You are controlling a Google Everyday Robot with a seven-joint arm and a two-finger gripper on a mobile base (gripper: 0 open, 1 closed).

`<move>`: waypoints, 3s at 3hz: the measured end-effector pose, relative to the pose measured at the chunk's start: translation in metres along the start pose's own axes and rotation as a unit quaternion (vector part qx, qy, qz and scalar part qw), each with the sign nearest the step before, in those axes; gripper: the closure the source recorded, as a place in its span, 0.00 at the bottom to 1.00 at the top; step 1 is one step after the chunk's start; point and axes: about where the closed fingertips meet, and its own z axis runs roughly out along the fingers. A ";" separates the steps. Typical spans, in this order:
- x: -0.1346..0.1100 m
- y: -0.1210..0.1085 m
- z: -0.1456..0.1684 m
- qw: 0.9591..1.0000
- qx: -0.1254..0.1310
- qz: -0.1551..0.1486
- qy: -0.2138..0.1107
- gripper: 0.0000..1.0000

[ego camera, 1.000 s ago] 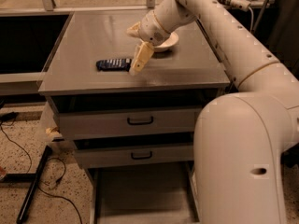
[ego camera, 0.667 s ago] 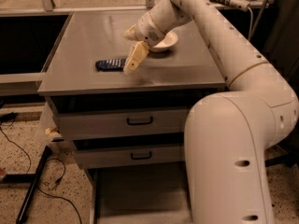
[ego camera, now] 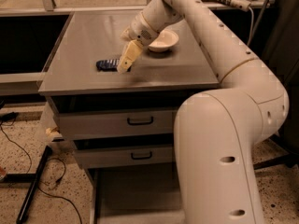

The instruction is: Place rxbar blueberry into bottom drawer

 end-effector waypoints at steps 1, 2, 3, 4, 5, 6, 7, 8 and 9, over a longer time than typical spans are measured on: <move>0.006 -0.007 0.003 0.999 0.019 0.001 0.036 0.00; 0.014 -0.014 0.004 0.997 0.039 -0.004 0.067 0.00; 0.031 -0.020 0.009 0.994 0.052 -0.007 0.096 0.00; 0.031 -0.020 0.009 0.994 0.052 -0.007 0.096 0.00; 0.031 -0.020 0.009 0.994 0.052 -0.007 0.096 0.19; 0.031 -0.020 0.009 0.994 0.052 -0.007 0.096 0.42; 0.031 -0.020 0.009 0.994 0.052 -0.007 0.096 0.65; 0.031 -0.020 0.009 0.994 0.052 -0.007 0.096 0.89; 0.031 -0.020 0.009 0.994 0.052 -0.007 0.096 1.00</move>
Offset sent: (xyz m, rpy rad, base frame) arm 0.0217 -0.0221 -0.0165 -0.2170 -0.1369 -0.1003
